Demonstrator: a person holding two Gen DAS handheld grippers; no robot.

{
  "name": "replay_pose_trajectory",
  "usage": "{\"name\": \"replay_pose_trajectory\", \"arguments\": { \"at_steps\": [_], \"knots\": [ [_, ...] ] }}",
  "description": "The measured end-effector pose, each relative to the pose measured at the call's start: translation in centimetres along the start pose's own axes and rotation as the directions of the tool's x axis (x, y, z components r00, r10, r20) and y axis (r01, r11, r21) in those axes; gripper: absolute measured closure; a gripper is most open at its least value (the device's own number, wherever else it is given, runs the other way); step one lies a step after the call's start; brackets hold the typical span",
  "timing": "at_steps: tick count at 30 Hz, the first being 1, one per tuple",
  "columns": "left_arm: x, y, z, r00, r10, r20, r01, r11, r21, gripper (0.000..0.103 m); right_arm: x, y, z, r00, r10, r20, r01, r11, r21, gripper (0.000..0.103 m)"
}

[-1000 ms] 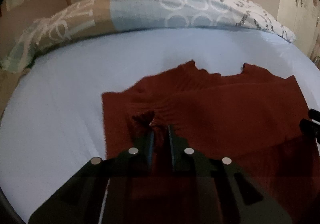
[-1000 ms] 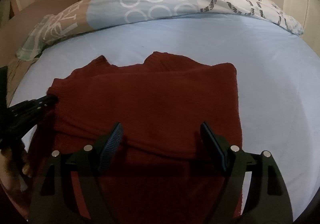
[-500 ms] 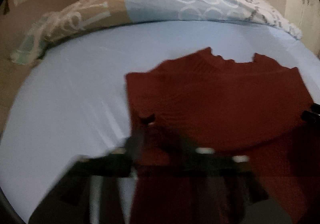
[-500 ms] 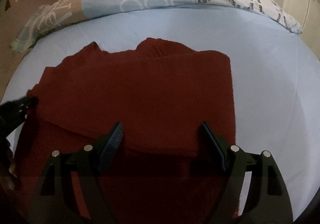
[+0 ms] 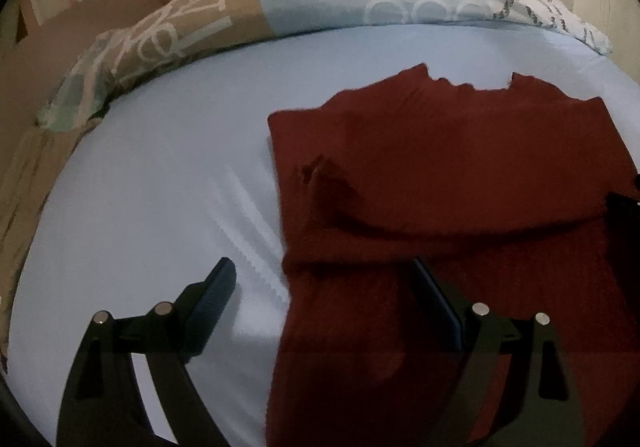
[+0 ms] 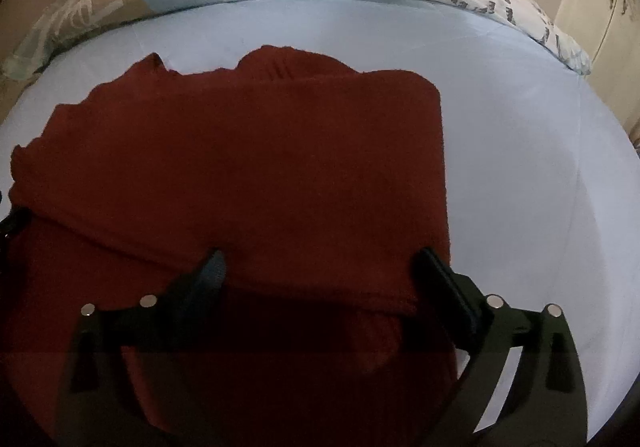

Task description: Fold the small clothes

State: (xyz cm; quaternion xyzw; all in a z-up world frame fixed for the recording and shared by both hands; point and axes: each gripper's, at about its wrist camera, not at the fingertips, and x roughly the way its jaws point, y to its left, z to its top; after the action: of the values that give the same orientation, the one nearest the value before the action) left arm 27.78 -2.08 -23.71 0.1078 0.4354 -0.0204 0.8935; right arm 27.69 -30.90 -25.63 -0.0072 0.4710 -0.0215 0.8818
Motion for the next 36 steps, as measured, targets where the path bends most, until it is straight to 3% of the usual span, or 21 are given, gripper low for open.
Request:
{"name": "replay_pose_trajectory", "arguments": {
  "at_steps": [5,8,13,18,30,36],
  "knots": [
    [-2.6,0.4,-0.6,0.998,-0.059,0.024,0.059,0.998,-0.007,0.015,-1.9,0.1,0.1,1.0,0.026,0.016,-0.026,1.0,-0.015,0.005],
    [-5.0,0.1,-1.9,0.996,-0.077,0.036,0.077,0.997,0.014,0.014,-5.3,0.2,-0.7,0.995,0.066,0.076,-0.066,0.998,-0.008,0.003],
    [-8.9,-0.3,-5.0,0.995,-0.09,0.038,0.089,0.996,0.029,0.008,-10.3,1.6,-4.0,0.99,0.085,0.116,-0.082,0.996,-0.029,0.003],
    [-12.3,0.5,-8.4,0.992,-0.125,0.036,0.126,0.992,-0.023,0.007,-12.9,2.5,-8.1,0.99,0.093,0.108,-0.094,0.995,0.01,0.003],
    [-18.7,2.3,-13.4,0.989,-0.137,0.058,0.145,0.978,-0.147,0.005,-19.6,4.5,-14.4,0.983,0.087,0.16,-0.086,0.996,-0.014,0.003],
    [-20.7,2.2,-14.6,0.991,-0.11,0.075,0.12,0.983,-0.139,0.005,-21.4,5.3,-16.1,0.98,0.08,0.181,-0.076,0.997,-0.031,0.003]
  ]
}}
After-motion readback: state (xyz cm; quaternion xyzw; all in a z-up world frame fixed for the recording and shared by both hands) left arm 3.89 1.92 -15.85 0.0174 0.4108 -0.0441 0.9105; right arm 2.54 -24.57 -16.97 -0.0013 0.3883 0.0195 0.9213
